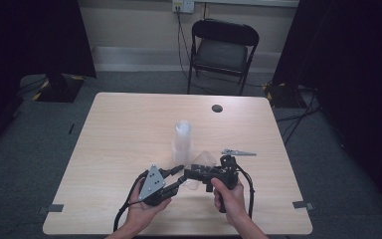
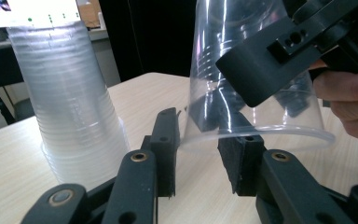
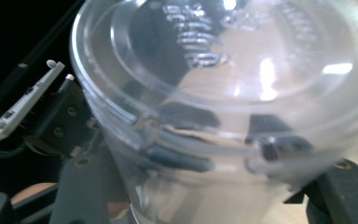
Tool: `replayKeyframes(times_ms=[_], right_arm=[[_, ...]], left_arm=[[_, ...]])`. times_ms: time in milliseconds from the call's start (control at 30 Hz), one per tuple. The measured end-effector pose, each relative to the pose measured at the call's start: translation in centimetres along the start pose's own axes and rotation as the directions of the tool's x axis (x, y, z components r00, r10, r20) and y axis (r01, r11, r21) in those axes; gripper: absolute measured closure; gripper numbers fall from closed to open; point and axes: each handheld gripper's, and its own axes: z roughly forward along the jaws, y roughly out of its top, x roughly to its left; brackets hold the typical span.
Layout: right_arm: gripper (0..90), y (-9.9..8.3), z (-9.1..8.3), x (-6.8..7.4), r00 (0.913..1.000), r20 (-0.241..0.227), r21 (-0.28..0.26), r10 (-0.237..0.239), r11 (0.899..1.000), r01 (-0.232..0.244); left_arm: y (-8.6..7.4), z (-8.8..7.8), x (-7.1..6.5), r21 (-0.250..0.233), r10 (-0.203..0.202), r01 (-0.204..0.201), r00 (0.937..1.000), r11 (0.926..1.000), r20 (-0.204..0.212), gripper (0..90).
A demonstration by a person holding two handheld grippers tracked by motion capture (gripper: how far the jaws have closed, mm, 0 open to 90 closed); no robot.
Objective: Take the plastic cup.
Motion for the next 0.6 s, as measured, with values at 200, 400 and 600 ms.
replayKeyframes(times_ms=[200,400,600], right_arm=[[38.5,-0.29,0.66,-0.22,0.9943,-0.068,0.039,0.082,0.996,-0.08],[38.9,-0.49,1.09,-0.05,0.9874,-0.107,0.058,0.116,0.992,-0.111],[34.3,-0.36,1.01,0.06,0.9845,-0.126,0.048,0.122,0.992,-0.117]], left_arm=[[0.08,0.0,-0.15,-0.015,0.011,-0.011,0.9999,0.9998,-0.009,69.8],[0.18,0.05,-0.24,-0.027,0.008,-0.008,0.9999,0.9996,-0.012,72.0],[0.21,-0.1,-0.1,-0.057,0.024,-0.026,0.9995,0.998,-0.022,81.3]])
